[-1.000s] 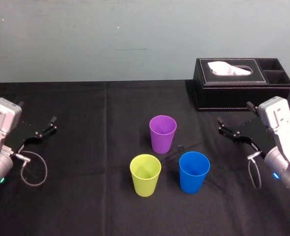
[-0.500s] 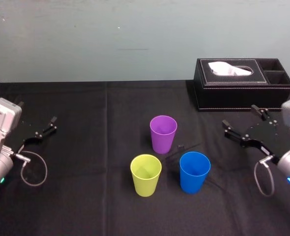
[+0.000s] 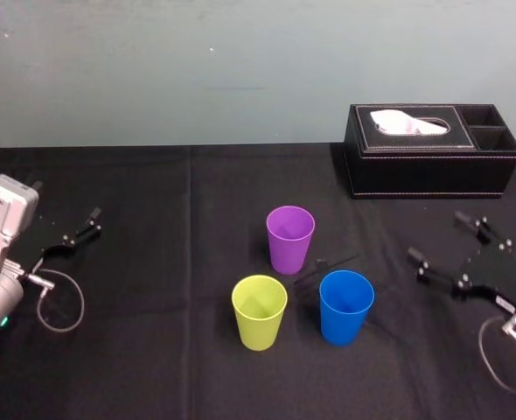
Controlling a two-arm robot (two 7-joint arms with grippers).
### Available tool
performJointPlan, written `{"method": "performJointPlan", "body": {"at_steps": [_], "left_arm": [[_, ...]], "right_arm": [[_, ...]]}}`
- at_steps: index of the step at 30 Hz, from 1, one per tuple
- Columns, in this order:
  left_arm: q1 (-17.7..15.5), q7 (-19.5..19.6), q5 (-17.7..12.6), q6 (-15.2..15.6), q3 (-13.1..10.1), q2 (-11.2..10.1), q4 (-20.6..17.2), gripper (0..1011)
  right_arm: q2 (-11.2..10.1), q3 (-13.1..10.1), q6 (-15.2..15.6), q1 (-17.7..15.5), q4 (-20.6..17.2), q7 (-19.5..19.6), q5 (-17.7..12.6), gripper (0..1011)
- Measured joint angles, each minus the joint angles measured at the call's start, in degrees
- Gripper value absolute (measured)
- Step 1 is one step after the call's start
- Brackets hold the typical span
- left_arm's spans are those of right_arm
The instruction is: Stack the three plastic cups sequentially using one hand.
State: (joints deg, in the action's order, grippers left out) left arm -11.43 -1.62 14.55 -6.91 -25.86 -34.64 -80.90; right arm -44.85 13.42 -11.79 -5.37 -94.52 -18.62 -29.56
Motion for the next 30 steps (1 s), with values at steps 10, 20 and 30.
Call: {"method": "performJointPlan", "body": {"at_steps": [10,20,30], "left_arm": [[0.0,0.0,0.0,0.0,0.0,0.0,0.0,1010],[0.0,0.0,0.0,0.0,0.0,0.0,0.0,1010],[0.0,0.0,0.0,0.0,0.0,0.0,0.0,1010]], "right_arm": [[-1.8,-0.5,-2.4,-4.0,-1.5,-6.3,-0.5,1003],[-1.3,0.4,-2.9,-5.1,-1.2,-10.1,0.7,1004],[0.5,1.2,-1.2,-4.1,0.2,-12.5,1.2,1003]]}}
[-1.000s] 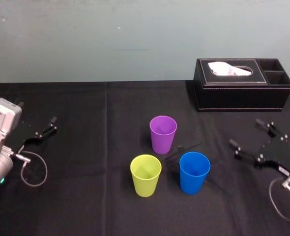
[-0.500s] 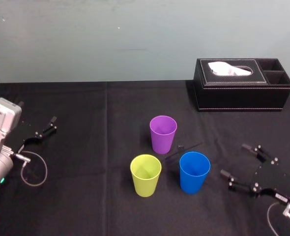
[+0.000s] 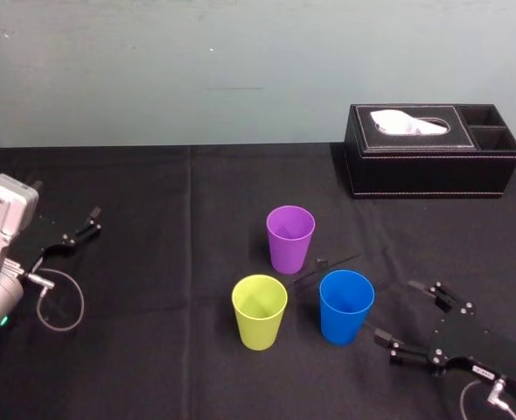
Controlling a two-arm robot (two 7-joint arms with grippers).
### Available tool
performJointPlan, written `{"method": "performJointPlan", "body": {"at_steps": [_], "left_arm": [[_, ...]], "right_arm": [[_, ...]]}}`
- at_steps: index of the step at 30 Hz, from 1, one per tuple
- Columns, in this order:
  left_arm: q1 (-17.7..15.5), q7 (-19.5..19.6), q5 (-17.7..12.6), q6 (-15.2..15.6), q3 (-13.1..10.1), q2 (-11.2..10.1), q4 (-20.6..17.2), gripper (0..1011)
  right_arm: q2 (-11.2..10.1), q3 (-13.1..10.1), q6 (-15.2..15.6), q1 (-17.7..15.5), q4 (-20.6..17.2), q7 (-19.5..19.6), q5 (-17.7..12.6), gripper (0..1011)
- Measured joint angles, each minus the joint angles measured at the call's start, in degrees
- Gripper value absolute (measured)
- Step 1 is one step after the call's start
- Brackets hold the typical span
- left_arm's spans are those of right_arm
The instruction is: Stack the three plastic cups sequentially using one hand.
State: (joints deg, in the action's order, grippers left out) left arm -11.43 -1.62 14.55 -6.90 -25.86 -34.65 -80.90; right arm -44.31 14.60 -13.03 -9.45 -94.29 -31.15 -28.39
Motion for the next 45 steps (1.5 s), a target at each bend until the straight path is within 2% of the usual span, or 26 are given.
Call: {"method": "performJointPlan", "body": {"at_steps": [18,45], "left_arm": [[0.0,0.0,0.0,0.0,0.0,0.0,0.0,1010],[0.0,0.0,0.0,0.0,0.0,0.0,0.0,1010]], "right_arm": [[2.9,0.7,2.0,2.1,2.3,-4.1,1.6,1003],[6.2,3.1,4.6,5.9,5.3,-4.2,4.5,1003]]}}
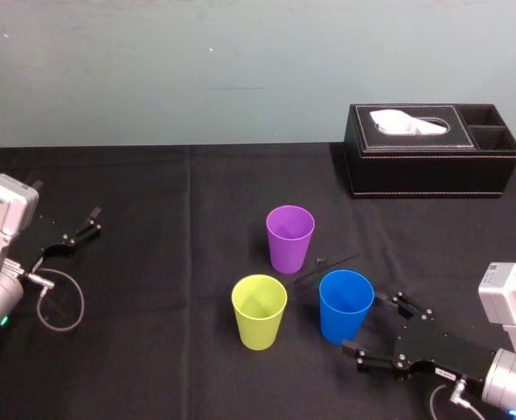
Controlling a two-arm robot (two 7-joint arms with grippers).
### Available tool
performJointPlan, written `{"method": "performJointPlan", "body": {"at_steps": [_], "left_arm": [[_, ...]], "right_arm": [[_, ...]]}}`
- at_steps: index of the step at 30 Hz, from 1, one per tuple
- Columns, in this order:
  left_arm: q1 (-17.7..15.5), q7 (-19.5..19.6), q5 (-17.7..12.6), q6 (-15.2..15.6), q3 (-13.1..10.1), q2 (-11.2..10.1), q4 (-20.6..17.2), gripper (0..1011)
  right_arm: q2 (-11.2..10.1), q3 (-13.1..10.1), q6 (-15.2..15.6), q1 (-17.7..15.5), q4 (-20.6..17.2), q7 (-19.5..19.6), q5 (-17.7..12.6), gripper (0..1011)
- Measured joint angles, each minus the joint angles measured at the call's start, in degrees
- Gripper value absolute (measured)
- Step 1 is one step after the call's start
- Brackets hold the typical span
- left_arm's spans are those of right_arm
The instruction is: Stack the three plastic cups sequentially using one hand.
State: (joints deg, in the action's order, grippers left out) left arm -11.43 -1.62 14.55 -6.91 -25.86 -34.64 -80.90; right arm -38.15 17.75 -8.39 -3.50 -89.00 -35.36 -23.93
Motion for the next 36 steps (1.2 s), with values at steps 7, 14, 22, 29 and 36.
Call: {"method": "performJointPlan", "body": {"at_steps": [7,14,22,29,36], "left_arm": [[0.0,0.0,0.0,0.0,0.0,0.0,0.0,1010],[0.0,0.0,0.0,0.0,0.0,0.0,0.0,1010],[0.0,0.0,0.0,0.0,0.0,0.0,0.0,1010],[0.0,0.0,0.0,0.0,0.0,0.0,0.0,1010],[0.0,0.0,0.0,0.0,0.0,0.0,0.0,1010]], "right_arm": [[0.7,0.3,0.2,0.4,0.1,0.7,0.5,1003],[1.2,0.3,0.6,0.9,0.3,1.1,0.5,1003],[1.7,0.5,0.7,1.5,0.5,1.3,0.5,1003],[2.4,1.1,1.0,2.8,1.1,1.3,1.0,1003],[3.5,2.3,1.7,4.4,2.0,1.4,1.7,1003]]}}
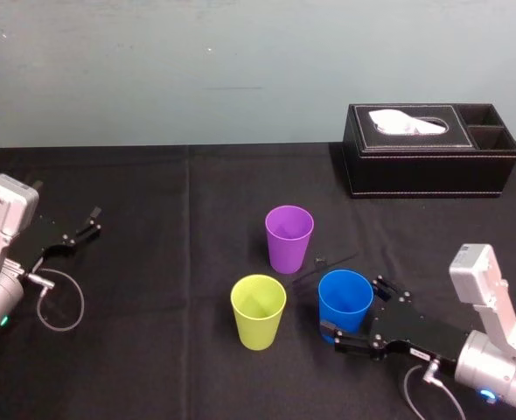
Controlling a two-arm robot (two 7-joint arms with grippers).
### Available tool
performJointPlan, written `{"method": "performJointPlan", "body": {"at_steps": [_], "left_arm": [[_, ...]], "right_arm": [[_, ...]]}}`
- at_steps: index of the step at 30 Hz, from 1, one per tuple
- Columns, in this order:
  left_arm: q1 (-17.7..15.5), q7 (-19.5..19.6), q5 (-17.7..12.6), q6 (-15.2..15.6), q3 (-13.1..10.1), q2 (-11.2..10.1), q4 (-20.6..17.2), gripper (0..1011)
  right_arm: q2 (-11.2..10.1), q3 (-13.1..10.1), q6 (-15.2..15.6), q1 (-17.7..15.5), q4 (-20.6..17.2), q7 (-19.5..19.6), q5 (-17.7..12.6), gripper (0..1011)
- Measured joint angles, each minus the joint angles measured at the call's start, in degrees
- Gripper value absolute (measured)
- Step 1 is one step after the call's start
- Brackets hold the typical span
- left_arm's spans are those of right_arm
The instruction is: Stack the three plastic cups sequentially using one hand.
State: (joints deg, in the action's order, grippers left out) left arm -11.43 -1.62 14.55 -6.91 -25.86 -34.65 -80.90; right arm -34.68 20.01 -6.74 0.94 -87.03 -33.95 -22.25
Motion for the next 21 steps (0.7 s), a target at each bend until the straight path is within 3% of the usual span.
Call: {"method": "performJointPlan", "body": {"at_steps": [13,21], "left_arm": [[0.0,0.0,0.0,0.0,0.0,0.0,0.0,1010],[0.0,0.0,0.0,0.0,0.0,0.0,0.0,1010]], "right_arm": [[0.8,0.7,0.9,1.0,0.7,0.5,0.5,995],[0.7,0.6,0.7,0.9,0.6,0.5,0.4,812]]}}
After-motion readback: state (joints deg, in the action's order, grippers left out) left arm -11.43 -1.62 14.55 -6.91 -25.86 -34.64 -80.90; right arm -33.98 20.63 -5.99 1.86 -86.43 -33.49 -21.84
